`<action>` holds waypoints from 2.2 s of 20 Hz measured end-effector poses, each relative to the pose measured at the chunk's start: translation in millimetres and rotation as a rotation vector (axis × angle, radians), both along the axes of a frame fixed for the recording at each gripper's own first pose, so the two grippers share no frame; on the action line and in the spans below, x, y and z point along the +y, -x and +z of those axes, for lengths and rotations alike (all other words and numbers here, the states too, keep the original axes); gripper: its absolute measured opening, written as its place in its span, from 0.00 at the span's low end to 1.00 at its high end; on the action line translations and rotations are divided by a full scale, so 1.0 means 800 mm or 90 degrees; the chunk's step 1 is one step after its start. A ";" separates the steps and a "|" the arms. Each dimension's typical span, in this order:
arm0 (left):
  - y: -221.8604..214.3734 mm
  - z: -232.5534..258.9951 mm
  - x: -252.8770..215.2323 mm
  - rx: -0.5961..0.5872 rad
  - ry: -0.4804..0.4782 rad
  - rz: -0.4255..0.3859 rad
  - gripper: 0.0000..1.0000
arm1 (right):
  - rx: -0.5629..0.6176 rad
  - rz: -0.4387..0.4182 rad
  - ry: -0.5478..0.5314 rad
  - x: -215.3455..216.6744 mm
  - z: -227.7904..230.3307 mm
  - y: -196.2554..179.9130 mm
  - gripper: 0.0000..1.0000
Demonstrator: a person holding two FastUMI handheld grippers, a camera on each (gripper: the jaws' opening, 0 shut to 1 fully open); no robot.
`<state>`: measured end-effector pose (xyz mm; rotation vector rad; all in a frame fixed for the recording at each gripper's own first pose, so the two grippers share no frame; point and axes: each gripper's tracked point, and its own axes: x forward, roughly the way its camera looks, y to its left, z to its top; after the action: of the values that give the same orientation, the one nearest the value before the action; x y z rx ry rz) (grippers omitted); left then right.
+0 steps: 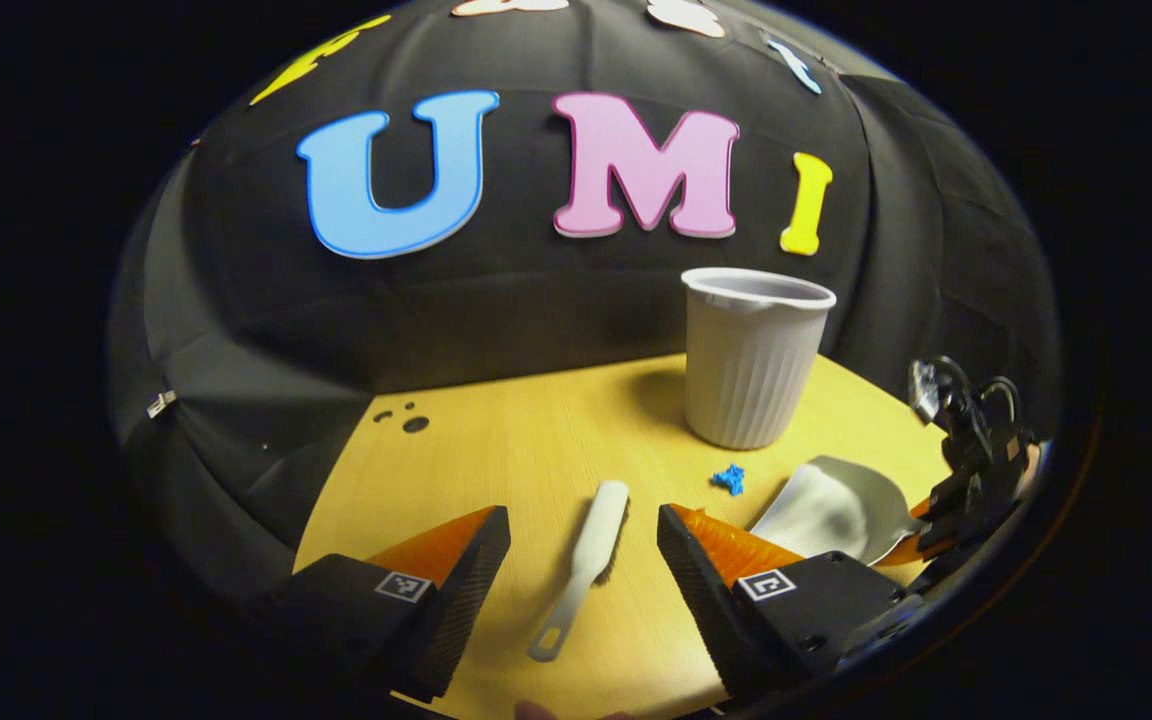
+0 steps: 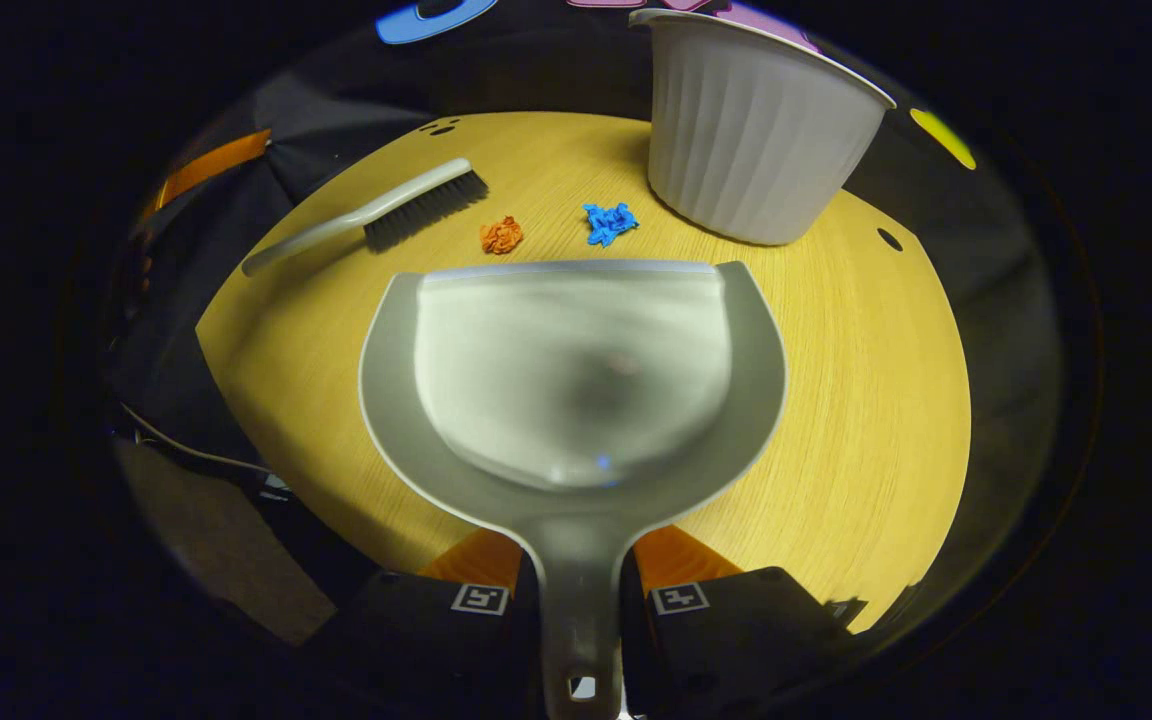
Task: Pick up the small broom and dustpan from the desktop, sweep the trash into the dustpan with the broom, and then empty the trash into the garbage bin.
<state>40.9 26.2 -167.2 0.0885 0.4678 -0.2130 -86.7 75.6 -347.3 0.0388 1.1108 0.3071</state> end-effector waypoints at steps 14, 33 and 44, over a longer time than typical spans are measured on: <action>-0.022 -0.200 -0.003 0.360 -0.074 -0.096 0.83 | 0.013 -0.001 0.014 -0.020 0.003 0.023 0.37; -0.101 -0.196 -0.078 0.327 -0.208 -0.145 0.27 | 0.099 0.137 0.085 -0.042 0.007 0.011 0.37; -0.091 -0.207 -0.193 0.374 -0.190 -0.323 0.27 | 0.109 0.135 0.082 -0.061 -0.011 -0.008 0.40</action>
<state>113.5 -128.5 -333.0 0.4464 1.0608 -0.6766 -80.6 26.7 -356.3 -0.1707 1.3058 0.4263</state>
